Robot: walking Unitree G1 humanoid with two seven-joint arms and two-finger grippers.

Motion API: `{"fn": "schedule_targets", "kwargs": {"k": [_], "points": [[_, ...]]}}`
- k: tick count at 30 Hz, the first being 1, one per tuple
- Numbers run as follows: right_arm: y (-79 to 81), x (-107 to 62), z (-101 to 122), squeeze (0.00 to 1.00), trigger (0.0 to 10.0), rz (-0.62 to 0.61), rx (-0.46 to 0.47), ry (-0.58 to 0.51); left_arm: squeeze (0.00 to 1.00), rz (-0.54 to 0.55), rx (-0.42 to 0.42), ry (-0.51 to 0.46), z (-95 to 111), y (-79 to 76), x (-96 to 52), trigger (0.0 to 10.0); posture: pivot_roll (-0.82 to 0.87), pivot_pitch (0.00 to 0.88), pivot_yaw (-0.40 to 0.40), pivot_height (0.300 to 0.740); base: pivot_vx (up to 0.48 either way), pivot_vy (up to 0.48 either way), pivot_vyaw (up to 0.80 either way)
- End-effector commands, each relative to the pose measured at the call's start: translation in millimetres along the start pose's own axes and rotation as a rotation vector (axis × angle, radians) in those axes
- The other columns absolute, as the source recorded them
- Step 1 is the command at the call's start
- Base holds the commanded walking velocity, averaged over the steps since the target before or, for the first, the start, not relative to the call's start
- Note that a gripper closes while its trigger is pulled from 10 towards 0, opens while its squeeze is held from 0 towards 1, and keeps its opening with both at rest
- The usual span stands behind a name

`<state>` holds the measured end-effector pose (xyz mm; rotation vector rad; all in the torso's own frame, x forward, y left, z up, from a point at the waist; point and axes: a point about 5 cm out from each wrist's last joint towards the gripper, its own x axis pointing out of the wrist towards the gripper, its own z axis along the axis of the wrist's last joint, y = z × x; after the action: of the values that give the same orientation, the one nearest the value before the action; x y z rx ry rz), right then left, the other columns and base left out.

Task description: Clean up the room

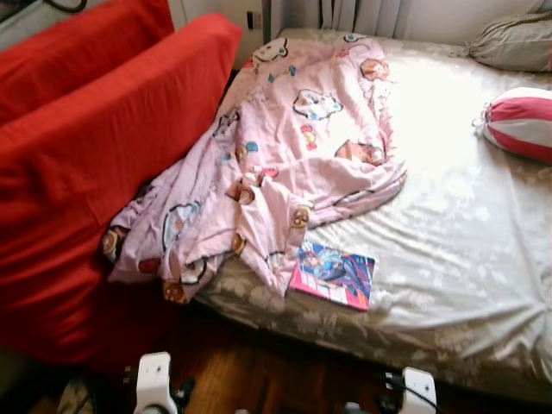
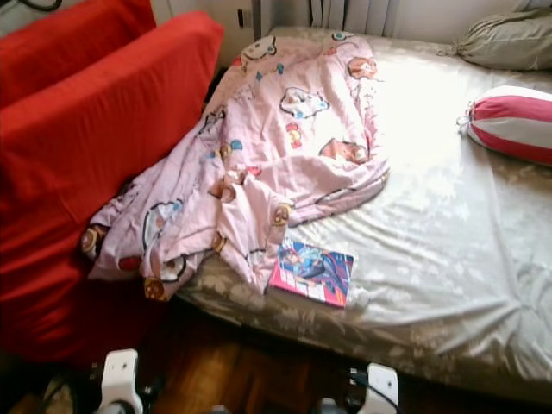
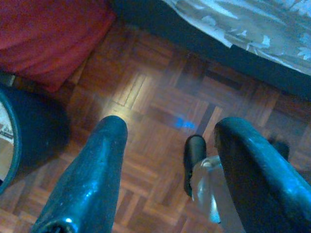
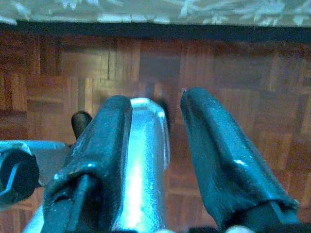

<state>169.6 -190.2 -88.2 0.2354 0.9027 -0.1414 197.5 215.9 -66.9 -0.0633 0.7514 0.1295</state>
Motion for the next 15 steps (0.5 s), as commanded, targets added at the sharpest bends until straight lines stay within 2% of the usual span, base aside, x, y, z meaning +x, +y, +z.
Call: {"fn": "schedule_targets", "kwargs": {"k": [1,8,15], "points": [[-47.6,-2.8,39.7,0.00,10.0,-0.035,-0.125,0.021,0.00,-0.067,-0.145,0.126,-10.2,-43.8,4.2,10.0,0.00,0.000,-0.113,0.740,0.000,0.000,0.00],[-46.6,-2.6,38.8,0.00,10.0,-0.035,-0.118,0.017,0.00,-0.067,-0.138,0.108,-9.0,-42.2,4.1,10.0,-0.01,0.000,-0.099,0.740,0.000,0.000,0.00],[-42.9,-2.0,37.7,0.00,10.0,-0.037,-0.066,-0.014,0.00,-0.072,-0.133,0.102,-8.8,-38.3,3.8,10.0,-0.02,0.000,-0.070,0.740,0.000,0.000,0.00]]}}
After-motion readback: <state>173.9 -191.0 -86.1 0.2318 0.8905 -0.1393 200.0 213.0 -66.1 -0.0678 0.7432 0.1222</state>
